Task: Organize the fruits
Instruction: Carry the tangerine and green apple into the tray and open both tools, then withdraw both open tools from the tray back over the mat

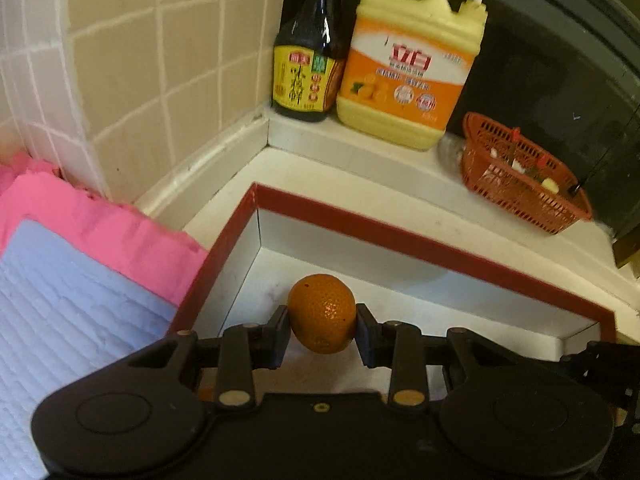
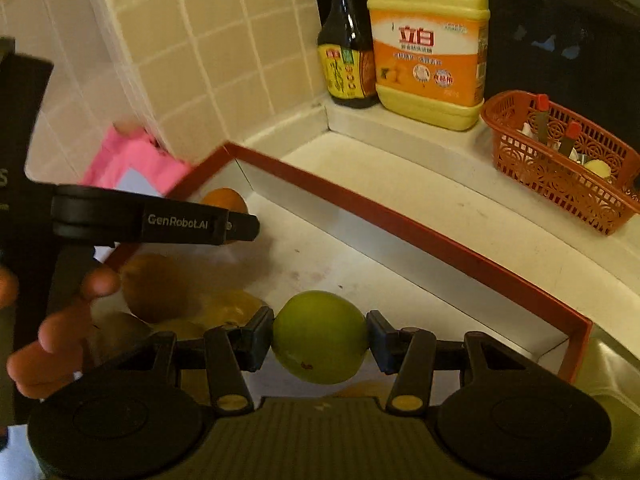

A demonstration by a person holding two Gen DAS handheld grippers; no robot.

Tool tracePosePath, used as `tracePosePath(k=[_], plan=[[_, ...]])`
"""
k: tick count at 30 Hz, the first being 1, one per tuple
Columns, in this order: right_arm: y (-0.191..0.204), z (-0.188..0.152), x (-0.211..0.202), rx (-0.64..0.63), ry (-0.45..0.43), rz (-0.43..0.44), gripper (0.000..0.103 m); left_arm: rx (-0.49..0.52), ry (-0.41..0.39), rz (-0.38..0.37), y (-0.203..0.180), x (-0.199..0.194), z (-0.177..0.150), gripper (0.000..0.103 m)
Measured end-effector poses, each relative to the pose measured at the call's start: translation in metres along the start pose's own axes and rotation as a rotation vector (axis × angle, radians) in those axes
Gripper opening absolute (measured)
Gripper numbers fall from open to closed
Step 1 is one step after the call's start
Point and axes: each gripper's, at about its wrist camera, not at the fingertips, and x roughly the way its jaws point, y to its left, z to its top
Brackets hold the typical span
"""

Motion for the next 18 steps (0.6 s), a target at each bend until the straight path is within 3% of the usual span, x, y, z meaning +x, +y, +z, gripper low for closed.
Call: tracePosePath(k=[8,12,14,18], plan=[[-0.004,-0.002,0.011,0.021,0.023,-0.001,0.053,-0.025,0.053,0.028,0.002,0.014,-0.006,0.043],[-0.01,-0.002,0.007,0.054,0.007,0.014,0.057,-0.038,0.046,0.034,0.004,0.01,-0.007,0.053],[-0.012,-0.002,0.001,0.07,-0.008,0.034,0.061,-0.047,0.026,0.021,0.004,-0.001,-0.008,0.073],[-0.014,0.0,-0.014,0.085,-0.032,0.038,0.062,-0.021,-0.018,0.04,0.001,-0.025,-0.013,0.076]])
